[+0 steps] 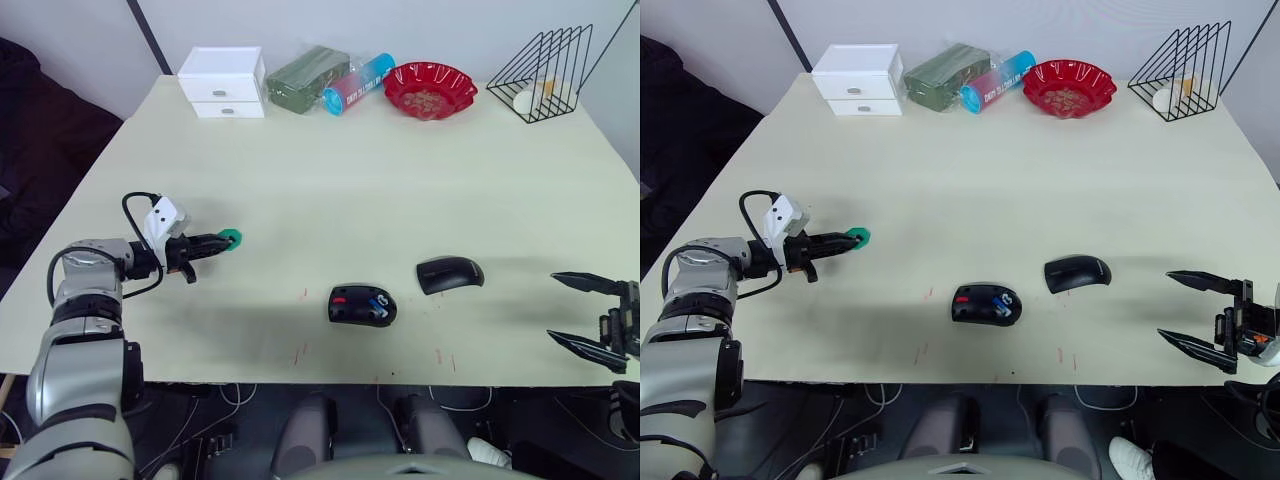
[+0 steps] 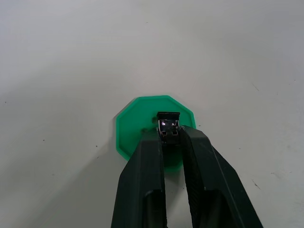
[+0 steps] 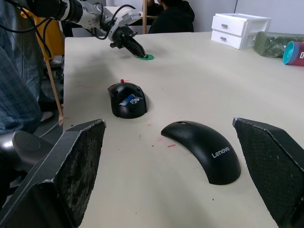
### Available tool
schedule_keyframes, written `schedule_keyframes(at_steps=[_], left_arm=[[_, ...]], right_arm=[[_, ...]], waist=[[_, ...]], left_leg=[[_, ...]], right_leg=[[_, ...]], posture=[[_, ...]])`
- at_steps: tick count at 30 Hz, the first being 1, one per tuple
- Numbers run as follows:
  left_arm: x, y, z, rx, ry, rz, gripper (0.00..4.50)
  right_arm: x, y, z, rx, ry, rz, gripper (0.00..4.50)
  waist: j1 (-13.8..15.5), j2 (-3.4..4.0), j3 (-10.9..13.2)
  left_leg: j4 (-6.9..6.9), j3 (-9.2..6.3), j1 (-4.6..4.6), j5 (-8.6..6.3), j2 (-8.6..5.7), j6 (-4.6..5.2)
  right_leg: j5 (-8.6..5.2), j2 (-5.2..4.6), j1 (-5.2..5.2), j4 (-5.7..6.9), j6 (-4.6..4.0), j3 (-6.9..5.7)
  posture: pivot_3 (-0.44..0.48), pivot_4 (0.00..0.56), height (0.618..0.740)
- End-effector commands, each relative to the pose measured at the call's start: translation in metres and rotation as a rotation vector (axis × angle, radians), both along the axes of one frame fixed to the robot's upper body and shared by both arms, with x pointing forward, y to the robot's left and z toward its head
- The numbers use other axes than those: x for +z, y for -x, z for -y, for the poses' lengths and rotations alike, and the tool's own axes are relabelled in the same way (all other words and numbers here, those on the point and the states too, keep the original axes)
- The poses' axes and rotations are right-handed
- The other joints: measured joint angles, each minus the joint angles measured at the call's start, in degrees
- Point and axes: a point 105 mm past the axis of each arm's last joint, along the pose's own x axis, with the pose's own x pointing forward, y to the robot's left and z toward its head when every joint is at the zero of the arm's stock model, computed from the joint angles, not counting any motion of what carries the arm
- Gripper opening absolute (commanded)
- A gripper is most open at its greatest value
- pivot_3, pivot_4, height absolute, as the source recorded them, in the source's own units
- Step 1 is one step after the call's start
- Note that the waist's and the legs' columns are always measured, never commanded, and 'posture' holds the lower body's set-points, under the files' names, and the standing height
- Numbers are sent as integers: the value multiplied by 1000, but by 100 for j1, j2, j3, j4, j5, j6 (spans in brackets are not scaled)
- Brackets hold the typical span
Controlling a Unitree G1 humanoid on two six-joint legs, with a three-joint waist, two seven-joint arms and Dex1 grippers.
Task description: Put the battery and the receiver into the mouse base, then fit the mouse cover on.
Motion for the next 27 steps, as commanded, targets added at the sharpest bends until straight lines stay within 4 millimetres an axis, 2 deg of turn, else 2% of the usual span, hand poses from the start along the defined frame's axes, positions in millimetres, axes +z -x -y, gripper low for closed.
schedule_keyframes(at_steps=[1,8,16,20,24,27], left_arm=[[-4,4,-6,7,-20,-30,17],[14,4,-13,4,-29,9,17],[33,7,-10,-80,-55,22,17],[45,9,-2,-153,-72,28,17],[55,10,18,-248,-70,45,17],[62,11,36,-313,-73,58,17]], right_arm=[[11,1,2,0,7,47,4500],[15,0,-3,25,-12,54,4500],[22,-4,-10,65,-32,73,4500],[25,-10,-13,70,-42,87,4500],[22,-15,-11,57,-39,45,4500],[26,-20,-14,44,-66,16,4500]], waist=[[-1,0,0],[-18,0,0],[-4,-4,2],[1,-4,3],[12,-4,3],[2,-4,3]], left_leg=[[0,0,0,0,0,0],[0,0,0,0,0,0],[0,0,-3,0,0,0],[1,0,-4,0,0,0],[2,-2,-8,0,1,0],[2,-5,-8,0,1,0]], right_leg=[[0,0,0,0,0,0],[0,1,0,2,0,0],[0,1,-1,0,0,-1],[0,1,-1,0,0,-2],[0,0,-2,-2,0,-6],[0,0,-3,-1,0,-4]], posture=[[0,150,740],[0,150,740],[0,150,740],[0,150,740],[0,150,740],[0,150,740]])
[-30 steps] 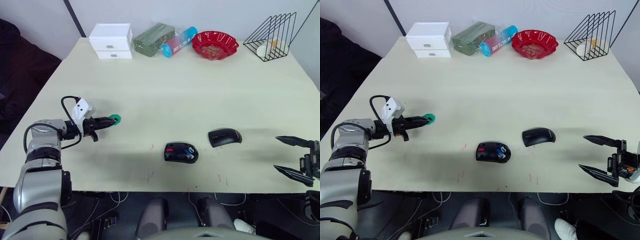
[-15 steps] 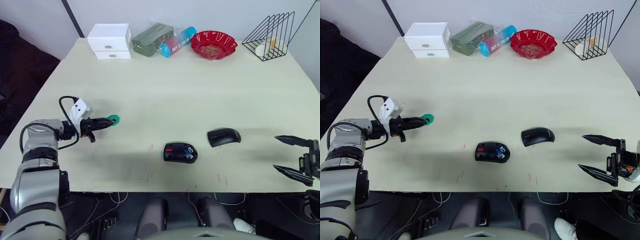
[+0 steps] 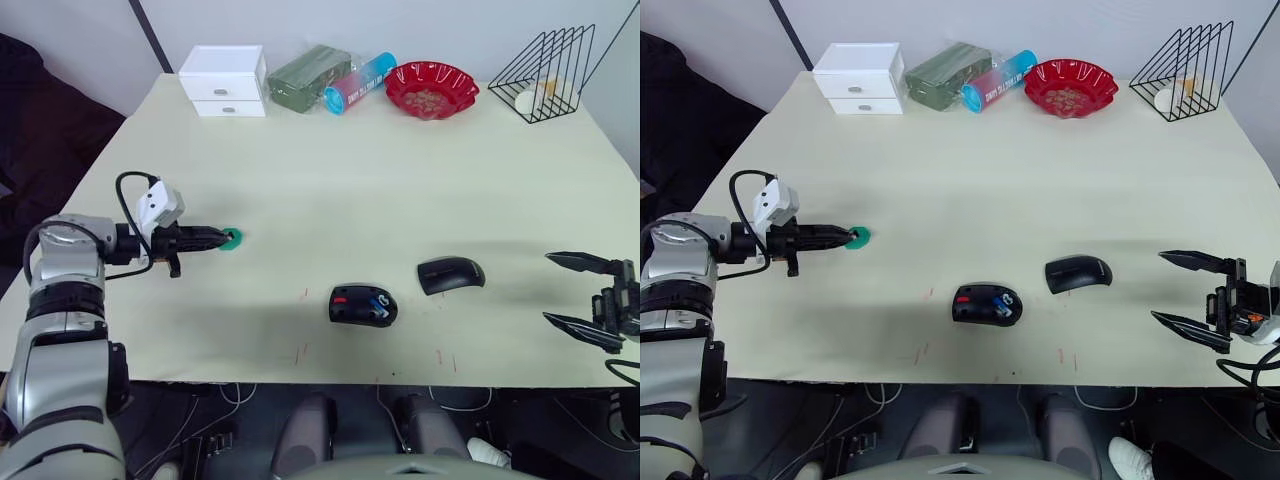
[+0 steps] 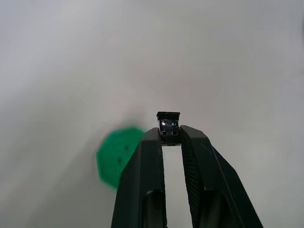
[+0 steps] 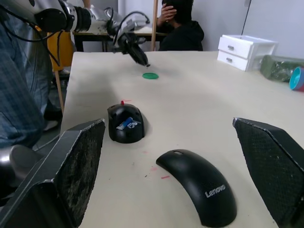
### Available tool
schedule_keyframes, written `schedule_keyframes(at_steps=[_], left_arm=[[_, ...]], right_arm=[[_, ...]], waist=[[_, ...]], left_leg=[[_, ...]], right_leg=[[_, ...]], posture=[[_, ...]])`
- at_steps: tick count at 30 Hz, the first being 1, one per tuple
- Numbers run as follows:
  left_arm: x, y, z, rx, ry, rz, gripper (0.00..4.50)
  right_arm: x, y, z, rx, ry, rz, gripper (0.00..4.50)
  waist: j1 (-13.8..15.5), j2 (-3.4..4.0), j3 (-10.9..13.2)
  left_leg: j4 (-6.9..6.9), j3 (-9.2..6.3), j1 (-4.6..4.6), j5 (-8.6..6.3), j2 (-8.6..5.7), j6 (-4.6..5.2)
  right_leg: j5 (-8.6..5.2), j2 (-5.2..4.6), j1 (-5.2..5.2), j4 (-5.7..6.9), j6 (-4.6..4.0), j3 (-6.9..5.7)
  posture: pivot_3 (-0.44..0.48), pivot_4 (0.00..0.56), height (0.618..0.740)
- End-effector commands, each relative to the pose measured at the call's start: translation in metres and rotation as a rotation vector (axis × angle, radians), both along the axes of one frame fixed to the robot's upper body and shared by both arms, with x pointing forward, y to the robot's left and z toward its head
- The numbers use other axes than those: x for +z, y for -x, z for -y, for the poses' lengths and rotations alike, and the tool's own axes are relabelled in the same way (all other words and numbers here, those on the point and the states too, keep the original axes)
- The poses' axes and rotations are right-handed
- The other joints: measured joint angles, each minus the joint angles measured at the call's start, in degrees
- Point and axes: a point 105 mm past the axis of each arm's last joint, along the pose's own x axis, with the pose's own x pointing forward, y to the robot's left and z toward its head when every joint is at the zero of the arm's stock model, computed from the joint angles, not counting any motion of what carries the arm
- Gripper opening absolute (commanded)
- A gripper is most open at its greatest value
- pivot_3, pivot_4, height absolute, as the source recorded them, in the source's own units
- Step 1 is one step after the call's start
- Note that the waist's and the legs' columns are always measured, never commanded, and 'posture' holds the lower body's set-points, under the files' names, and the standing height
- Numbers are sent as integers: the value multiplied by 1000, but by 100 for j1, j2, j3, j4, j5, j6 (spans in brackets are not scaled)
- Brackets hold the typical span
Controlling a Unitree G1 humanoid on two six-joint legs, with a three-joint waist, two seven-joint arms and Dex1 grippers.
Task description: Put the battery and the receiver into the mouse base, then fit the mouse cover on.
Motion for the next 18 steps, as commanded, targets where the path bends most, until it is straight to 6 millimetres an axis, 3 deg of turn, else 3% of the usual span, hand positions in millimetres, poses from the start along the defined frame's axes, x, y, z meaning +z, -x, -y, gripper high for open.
schedule_keyframes(at_steps=[1,6,9,12,18], left_arm=[[17,1,20,-79,11,35,17],[20,2,49,-171,4,57,17],[30,3,78,-267,12,82,17],[35,3,94,-308,7,101,17],[44,4,125,-382,-7,160,17]], right_arm=[[10,-6,-3,-9,-17,-7,4500],[17,-19,-13,-69,-24,-30,4500],[25,-26,-22,-100,-31,-66,4500],[21,-39,-26,-186,11,-138,4500],[31,-44,-50,-197,-13,-200,4500]], waist=[[-1,0,0],[-4,1,0],[-2,0,0],[-1,0,0],[-1,0,0]], left_leg=[[1,-2,0,0,0,0],[2,-6,1,0,1,0],[3,-6,-13,1,0,-1],[6,-6,-14,1,-1,-1],[6,-6,-17,1,-1,-1]], right_leg=[[0,0,-1,2,0,1],[0,1,-4,6,0,5],[0,1,-18,8,0,7],[1,1,-19,9,1,10],[0,2,-20,7,0,11]], posture=[[0,150,740],[0,150,740],[0,150,740],[0,150,740],[0,150,740]])
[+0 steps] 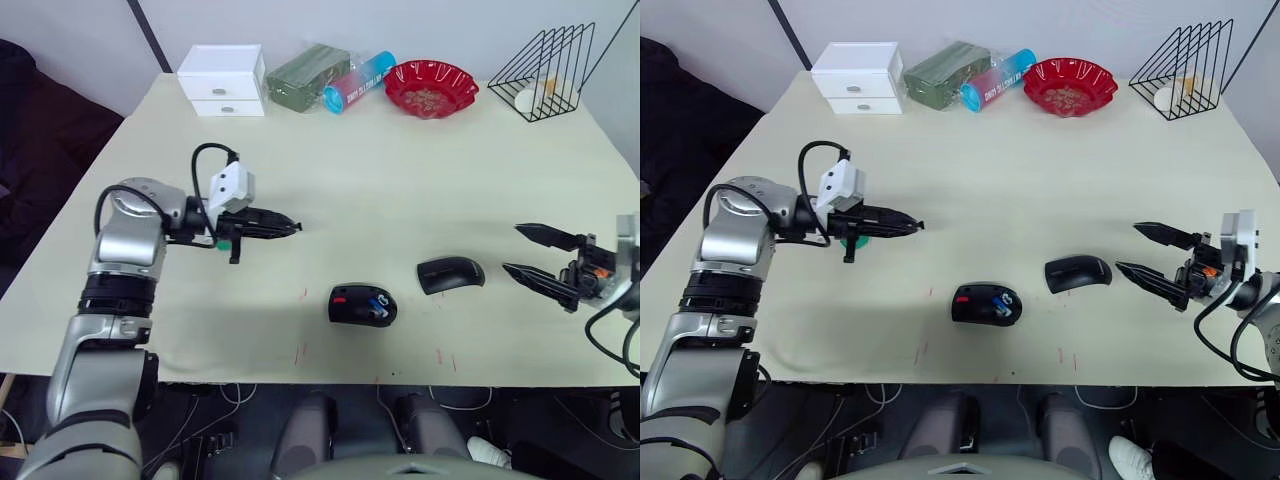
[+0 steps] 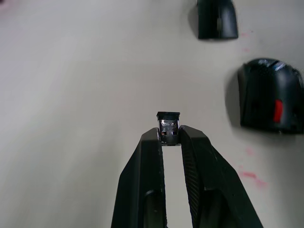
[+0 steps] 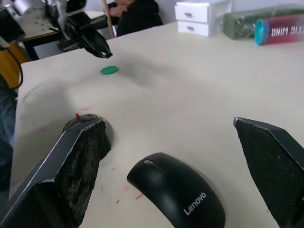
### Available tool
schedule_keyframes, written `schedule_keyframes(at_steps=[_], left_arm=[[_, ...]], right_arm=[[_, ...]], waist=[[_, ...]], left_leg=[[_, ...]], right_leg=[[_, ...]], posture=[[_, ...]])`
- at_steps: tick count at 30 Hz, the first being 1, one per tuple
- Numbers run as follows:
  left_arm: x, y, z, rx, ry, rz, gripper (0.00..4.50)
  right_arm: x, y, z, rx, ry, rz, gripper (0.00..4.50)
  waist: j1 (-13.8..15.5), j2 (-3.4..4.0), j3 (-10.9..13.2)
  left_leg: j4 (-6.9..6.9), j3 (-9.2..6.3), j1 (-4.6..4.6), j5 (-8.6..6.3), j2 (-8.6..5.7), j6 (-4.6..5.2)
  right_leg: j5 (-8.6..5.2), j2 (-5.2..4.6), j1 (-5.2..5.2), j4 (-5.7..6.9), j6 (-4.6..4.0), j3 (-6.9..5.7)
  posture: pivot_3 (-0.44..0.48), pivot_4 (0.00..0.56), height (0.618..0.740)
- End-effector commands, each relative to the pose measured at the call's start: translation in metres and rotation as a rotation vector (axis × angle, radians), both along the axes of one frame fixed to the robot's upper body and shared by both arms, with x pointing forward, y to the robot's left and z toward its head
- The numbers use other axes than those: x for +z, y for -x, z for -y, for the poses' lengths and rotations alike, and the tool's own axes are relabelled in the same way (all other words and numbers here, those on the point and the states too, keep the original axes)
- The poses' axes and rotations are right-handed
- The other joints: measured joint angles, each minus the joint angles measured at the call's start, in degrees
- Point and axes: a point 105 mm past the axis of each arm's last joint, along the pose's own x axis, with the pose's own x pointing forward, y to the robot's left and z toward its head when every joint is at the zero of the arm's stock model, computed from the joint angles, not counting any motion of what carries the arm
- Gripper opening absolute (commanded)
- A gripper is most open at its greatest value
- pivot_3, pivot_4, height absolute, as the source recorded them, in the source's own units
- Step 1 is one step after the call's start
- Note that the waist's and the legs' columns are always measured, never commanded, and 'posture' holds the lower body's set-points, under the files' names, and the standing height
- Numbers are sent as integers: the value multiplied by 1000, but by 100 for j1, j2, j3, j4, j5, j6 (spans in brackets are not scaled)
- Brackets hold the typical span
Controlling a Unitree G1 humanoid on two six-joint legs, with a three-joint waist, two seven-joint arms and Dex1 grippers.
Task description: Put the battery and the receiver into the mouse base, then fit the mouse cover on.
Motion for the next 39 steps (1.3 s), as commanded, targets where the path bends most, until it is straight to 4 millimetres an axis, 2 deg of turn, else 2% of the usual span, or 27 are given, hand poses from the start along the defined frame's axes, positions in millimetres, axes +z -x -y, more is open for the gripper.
schedule_keyframes(at_steps=[1,4,7,10,14,18,24,27,30,34,39], left_arm=[[17,1,20,-52,-3,74,17],[20,2,34,-71,-4,95,17],[21,4,44,-103,-1,87,17],[24,9,62,-151,8,97,17],[28,13,73,-175,17,97,17],[29,18,82,-208,26,94,17],[30,27,90,-256,21,102,17],[29,29,90,-265,21,97,17],[26,35,91,-300,7,81,17],[23,39,88,-327,-22,77,17],[21,41,88,-347,-29,72,17]], right_arm=[[19,0,-19,19,-25,6,4500],[24,-2,-29,18,-45,-33,4500],[25,-13,-35,-56,-3,-51,4500],[38,-14,-56,1,-62,-97,4500],[36,-14,-76,18,-29,-213,4500],[37,-14,-93,58,-70,-346,4500],[25,-8,-116,118,-105,-622,4500],[25,-9,-123,116,-152,-695,4500],[25,-8,-140,137,-237,-827,4500],[24,-14,-148,103,-275,-872,4500],[19,-13,-159,94,-264,-896,4500]], waist=[[-8,0,0],[-6,0,0],[-9,-1,0],[-8,-1,1],[-8,-2,1],[-14,-2,1],[-20,-3,2],[-14,-4,2],[-69,-5,3],[-147,-6,3],[-164,-5,3]], left_leg=[[0,0,0,0,0,0],[0,-4,0,0,0,0],[0,-5,0,0,0,0],[1,-4,-1,0,-1,0],[0,-11,-9,0,0,0],[0,-9,-15,0,0,0],[-1,-10,-16,0,1,1],[-1,-12,-18,0,1,1],[-2,-10,-21,0,1,1],[-2,-12,-31,0,2,1],[7,-20,-89,1,4,1]], right_leg=[[0,0,0,0,0,0],[0,0,0,1,0,2],[0,0,0,0,0,2],[0,0,-2,0,0,4],[0,1,-8,-3,0,2],[0,1,-14,-2,0,5],[0,0,-14,-3,0,4],[0,0,-15,-4,-1,2],[0,-1,-17,-6,0,4],[0,-1,-28,-5,0,3],[2,0,-83,3,0,-3]], posture=[[0,150,740],[0,150,740],[0,150,740],[0,150,740],[0,150,740],[0,150,740],[0,150,740],[0,150,740],[0,150,740],[0,150,740],[0,150,740]])
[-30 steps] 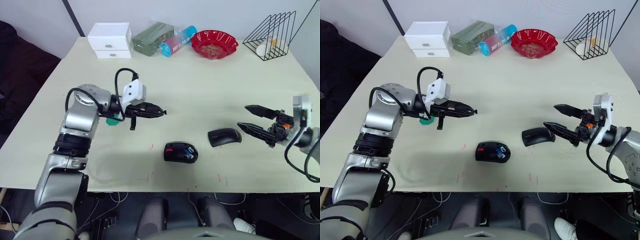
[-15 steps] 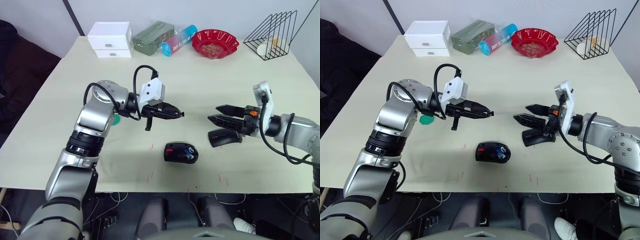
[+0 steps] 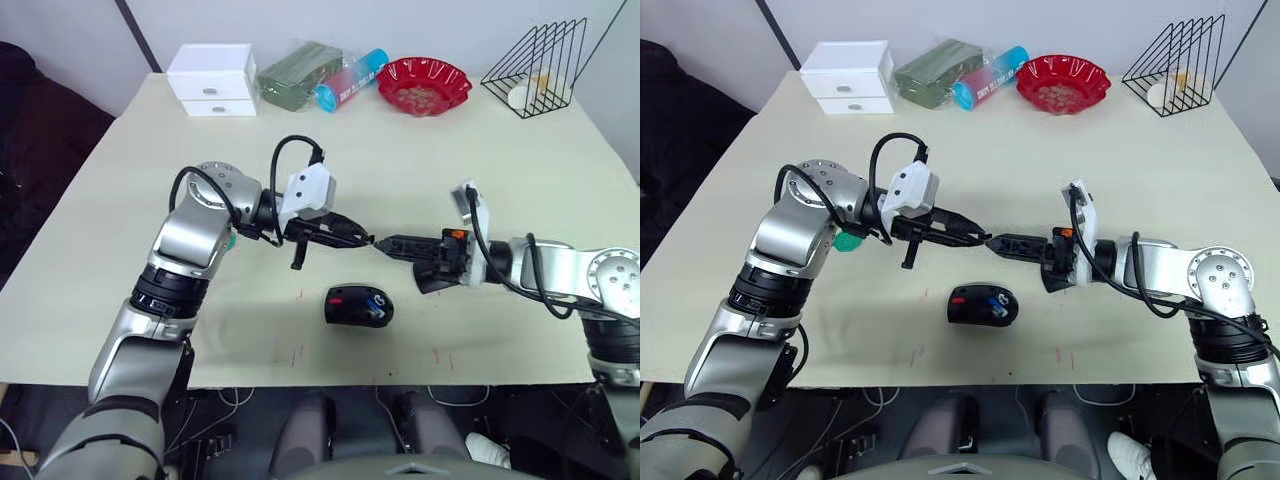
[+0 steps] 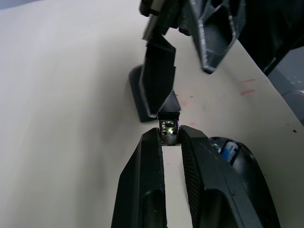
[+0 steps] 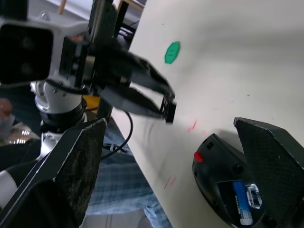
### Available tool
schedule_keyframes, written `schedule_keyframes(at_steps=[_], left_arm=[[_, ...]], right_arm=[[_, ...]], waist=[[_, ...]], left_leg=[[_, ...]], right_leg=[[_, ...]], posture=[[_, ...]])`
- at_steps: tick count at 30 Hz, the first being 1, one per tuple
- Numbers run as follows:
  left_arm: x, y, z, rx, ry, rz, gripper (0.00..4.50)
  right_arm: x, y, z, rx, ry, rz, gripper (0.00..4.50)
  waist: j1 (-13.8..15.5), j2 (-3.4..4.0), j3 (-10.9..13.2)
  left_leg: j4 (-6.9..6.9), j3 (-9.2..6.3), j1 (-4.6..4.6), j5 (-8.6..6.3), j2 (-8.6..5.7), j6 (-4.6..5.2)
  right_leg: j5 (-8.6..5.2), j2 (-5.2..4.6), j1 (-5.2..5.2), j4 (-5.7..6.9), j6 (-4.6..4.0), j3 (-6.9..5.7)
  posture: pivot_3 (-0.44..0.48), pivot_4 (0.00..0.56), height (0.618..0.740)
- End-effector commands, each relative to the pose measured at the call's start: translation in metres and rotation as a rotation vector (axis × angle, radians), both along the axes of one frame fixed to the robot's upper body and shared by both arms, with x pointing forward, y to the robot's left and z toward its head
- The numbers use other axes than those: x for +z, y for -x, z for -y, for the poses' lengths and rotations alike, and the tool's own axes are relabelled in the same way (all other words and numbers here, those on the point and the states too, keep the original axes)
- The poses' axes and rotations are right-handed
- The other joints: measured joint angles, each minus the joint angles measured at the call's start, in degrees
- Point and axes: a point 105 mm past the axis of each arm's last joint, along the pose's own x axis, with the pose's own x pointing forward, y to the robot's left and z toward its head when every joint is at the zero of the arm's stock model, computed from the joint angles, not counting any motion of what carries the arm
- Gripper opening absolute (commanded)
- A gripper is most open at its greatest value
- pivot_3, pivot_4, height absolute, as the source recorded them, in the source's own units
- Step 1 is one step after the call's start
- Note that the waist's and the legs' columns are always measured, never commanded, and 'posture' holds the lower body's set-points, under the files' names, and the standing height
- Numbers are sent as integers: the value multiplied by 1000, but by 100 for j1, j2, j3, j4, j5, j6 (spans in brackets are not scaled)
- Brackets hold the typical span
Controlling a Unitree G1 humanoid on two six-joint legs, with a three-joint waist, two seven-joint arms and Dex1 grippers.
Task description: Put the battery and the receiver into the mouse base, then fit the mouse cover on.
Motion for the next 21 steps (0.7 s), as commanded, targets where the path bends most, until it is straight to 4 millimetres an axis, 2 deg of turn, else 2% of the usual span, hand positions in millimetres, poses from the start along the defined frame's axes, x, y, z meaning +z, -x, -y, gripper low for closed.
schedule_keyframes(at_steps=[1,6,7,9,10,11,12,13,14,17,21], left_arm=[[7,7,3,-39,3,38,17],[5,8,3,-42,3,37,17],[4,8,3,-43,0,40,17],[4,8,2,-43,3,33,17],[4,8,2,-44,0,36,17],[4,8,2,-46,0,38,17],[5,8,2,-47,2,37,17],[5,8,2,-46,2,39,17],[5,7,2,-44,6,38,17],[4,7,2,-47,-3,47,17],[3,7,2,-48,-6,47,17]], right_arm=[[9,3,-5,13,-10,22,4500],[5,3,-9,1,-10,4,4500],[4,3,-9,-2,-5,0,4116],[2,2,-8,-13,-3,-11,3747],[2,2,-7,-12,-2,-10,3378],[2,3,-7,-11,-1,-10,2712],[1,3,-7,-7,5,-8,2398],[0,3,-7,-8,6,-11,1896],[-1,4,-6,-5,14,-13,1649],[-2,3,-5,-10,16,-17,93],[-4,4,-3,-4,42,-14,31]], waist=[[1,0,0],[7,0,0],[5,0,0],[5,0,0],[5,0,0],[5,0,0],[5,0,0],[4,0,0],[4,0,0],[4,0,0],[7,0,0]], left_leg=[[0,0,-3,0,0,0],[0,3,-9,0,0,0],[0,2,-8,0,0,0],[0,1,-7,0,0,0],[0,1,-6,0,0,0],[0,2,-6,0,0,0],[0,2,-6,0,0,0],[0,2,-6,0,0,0],[0,2,-6,0,0,0],[0,1,-6,0,0,0],[0,2,-7,0,0,0]], right_leg=[[0,0,-3,-1,0,-1],[0,-2,-4,-8,0,0],[0,-2,-4,-8,0,-1],[0,-2,-5,-5,0,-1],[0,-1,-5,-3,0,-1],[0,-1,-5,-2,0,-1],[0,-1,-5,-2,0,-1],[0,-1,-5,-2,0,-1],[0,-1,-5,-2,0,0],[0,-1,-5,-4,0,-1],[0,-1,-5,-5,0,-1]], posture=[[0,150,740],[0,150,740],[0,150,740],[0,150,740],[0,150,740],[0,150,740],[0,150,740],[0,150,740],[0,150,740],[0,150,740],[0,150,740]])
